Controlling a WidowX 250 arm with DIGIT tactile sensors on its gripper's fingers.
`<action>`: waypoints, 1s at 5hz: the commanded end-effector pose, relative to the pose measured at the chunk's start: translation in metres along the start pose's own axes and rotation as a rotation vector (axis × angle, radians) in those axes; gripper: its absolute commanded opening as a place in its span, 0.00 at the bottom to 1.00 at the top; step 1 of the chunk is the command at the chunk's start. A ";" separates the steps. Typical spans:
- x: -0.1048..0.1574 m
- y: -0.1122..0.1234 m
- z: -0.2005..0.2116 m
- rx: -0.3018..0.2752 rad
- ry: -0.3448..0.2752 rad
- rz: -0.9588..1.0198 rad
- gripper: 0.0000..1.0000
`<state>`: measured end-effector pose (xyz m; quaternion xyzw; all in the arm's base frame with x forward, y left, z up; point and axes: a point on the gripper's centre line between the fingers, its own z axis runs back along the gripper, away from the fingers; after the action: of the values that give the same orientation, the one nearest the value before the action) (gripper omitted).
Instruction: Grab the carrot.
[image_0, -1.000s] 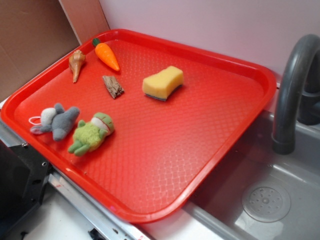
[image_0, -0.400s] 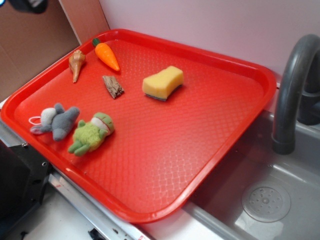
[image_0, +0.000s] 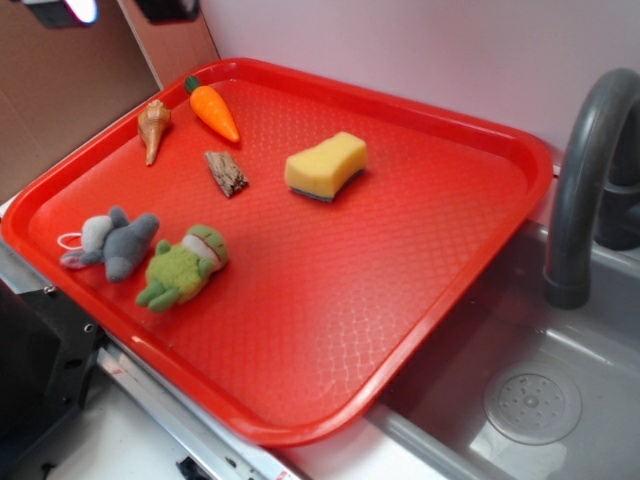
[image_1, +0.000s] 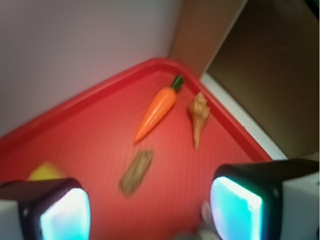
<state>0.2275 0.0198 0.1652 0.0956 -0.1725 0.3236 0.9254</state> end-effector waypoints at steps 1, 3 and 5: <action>0.042 0.008 -0.050 0.058 -0.141 0.170 1.00; 0.064 0.017 -0.109 0.050 -0.069 0.237 1.00; 0.070 0.009 -0.160 -0.034 0.037 0.239 1.00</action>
<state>0.3088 0.0971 0.0255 0.0570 -0.1389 0.4252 0.8926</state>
